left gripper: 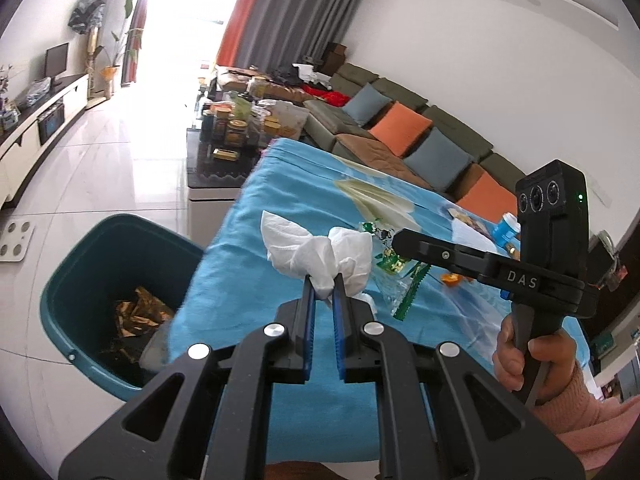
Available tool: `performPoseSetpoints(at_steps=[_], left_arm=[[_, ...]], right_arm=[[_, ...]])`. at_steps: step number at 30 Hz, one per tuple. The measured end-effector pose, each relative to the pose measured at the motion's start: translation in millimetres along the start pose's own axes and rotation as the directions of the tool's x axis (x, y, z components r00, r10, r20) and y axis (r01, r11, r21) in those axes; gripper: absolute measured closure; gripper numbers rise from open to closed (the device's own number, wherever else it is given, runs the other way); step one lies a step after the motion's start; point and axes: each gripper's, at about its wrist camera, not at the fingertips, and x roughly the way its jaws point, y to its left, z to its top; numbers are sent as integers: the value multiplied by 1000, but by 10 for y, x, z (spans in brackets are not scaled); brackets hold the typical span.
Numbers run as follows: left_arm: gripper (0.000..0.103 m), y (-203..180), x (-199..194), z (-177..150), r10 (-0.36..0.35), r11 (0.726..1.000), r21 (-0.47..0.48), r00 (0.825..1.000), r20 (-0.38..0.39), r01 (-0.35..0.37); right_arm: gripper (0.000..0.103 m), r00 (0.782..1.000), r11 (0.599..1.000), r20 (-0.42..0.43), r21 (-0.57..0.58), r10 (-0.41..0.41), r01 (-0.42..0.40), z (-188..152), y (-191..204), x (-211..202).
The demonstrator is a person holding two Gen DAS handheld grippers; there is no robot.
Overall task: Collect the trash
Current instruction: 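Carry the tissue and plastic wrapper to the teal bin and release both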
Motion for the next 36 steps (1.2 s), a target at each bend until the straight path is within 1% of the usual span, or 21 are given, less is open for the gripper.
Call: performPoseSetpoints(at_steps=[9,18,25,36], left_arm=[[94,246,-110,46,60,998,-31,998,25,-59],[94,537,-213,76,135,989,-74,990,46,-131],[94,796,-270,73,186,977,-119,982,45,-180],[94,1028,-241,14,240,959,-159,971,17,-234]], right_arm=[[89,999,999,-36,-24,38,-39,102,157,291],[89,995,996,-78,-50,65,-69,194,307,635],[89,992,995,-102,-65,75,-82,223,402,824],[89,986,993,-149,-79,70,-82,252,514,1159]])
